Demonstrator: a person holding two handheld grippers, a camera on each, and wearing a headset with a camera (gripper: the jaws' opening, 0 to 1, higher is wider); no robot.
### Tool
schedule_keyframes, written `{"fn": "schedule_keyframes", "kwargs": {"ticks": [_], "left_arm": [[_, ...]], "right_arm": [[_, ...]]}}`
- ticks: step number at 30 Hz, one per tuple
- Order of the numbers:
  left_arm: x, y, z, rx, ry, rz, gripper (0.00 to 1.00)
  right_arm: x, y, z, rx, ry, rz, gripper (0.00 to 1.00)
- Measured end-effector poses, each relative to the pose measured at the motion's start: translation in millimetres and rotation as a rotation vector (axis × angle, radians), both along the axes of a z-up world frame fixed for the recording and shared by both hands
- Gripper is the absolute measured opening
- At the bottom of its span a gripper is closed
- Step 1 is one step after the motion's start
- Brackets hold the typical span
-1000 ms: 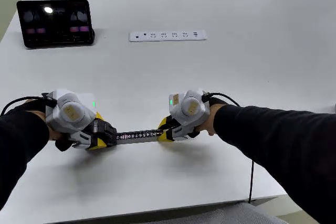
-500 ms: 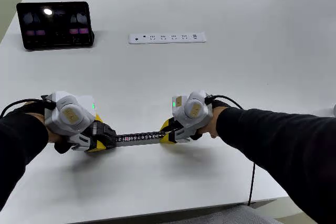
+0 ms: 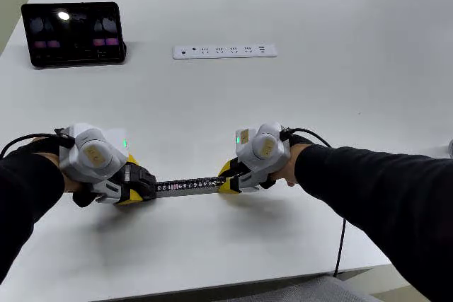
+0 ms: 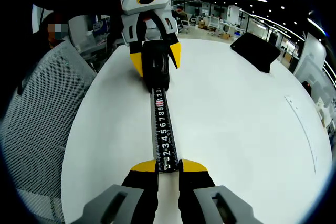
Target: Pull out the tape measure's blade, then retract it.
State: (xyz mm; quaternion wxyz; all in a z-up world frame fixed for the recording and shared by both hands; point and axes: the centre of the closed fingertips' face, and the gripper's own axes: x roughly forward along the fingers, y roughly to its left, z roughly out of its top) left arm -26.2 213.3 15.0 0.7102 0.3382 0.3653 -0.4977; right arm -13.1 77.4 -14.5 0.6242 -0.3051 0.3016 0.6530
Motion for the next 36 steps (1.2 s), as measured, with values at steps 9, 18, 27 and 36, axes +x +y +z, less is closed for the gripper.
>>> {"fn": "schedule_keyframes", "kwargs": {"ticks": [9,18,27,36], "left_arm": [[-0.9,-0.4,1.1,0.001,-0.002,0.001,0.33],[-1.4,0.1,1.4,0.000,-0.002,0.003,0.33],[-1.3,0.0,0.8,-0.001,-0.001,0.002,0.33],[-1.2,0.4,0.9,-0.001,0.005,0.001,0.34]], "right_arm": [[1.3,-4.8,1.2,0.001,-0.001,0.004,0.11],[2.5,-9.0,1.3,-0.001,-0.004,0.006,0.11],[2.9,-12.9,0.9,-0.002,-0.006,0.004,0.11],[2.3,-14.9,0.4,-0.004,-0.012,0.009,0.11]]}}
